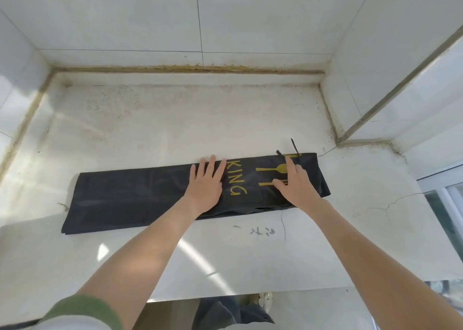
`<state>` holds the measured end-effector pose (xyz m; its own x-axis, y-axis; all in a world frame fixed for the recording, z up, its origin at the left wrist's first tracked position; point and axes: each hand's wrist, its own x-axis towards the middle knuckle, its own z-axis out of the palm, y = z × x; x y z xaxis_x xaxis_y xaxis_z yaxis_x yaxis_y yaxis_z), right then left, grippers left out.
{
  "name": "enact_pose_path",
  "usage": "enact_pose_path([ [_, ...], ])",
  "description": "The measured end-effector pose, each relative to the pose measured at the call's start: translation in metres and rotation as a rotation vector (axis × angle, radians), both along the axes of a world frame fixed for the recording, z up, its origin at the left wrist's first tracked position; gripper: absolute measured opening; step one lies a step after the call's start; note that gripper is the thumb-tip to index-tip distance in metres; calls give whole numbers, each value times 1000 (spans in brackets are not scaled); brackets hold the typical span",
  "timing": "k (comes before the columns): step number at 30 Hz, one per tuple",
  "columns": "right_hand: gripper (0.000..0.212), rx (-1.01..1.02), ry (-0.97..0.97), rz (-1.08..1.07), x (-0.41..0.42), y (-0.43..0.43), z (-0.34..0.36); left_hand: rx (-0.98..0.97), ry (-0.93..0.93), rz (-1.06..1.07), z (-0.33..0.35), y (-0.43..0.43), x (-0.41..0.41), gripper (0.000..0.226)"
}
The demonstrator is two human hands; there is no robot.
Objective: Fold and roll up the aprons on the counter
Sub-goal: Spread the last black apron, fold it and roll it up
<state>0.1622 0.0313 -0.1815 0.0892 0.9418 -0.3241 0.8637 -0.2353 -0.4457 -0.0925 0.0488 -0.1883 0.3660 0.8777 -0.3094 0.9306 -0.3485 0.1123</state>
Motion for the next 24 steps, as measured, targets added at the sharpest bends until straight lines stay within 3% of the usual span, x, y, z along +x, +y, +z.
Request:
enact_pose_path([
  [3, 87, -100, 278, 139, 4, -4, 11, 27, -177, -228, -5, -6, 19, 71],
  [6, 92, -150, 117, 373, 6, -17, 9, -73, -42, -465, -14, -16, 31, 78],
  [8, 79, -95, -11, 455, 7, -22, 6, -64, 28, -441, -18, -15, 35, 74],
  [12, 25, 87, -265, 369, 16, -10, 18, -54, 44, -216, -13, -2, 43, 62],
  [15, 21, -80, -226, 270, 15, -2, 25, -120, 19, -119, -9, 8, 46, 60],
  [18, 12, -182, -142, 313, 0, -9, 32, -197, -29, -125, -4, 11, 47, 56],
  [24, 29, -179, 11, 372, -46, -29, 34, -259, -175, -72, 2, 22, 41, 50],
])
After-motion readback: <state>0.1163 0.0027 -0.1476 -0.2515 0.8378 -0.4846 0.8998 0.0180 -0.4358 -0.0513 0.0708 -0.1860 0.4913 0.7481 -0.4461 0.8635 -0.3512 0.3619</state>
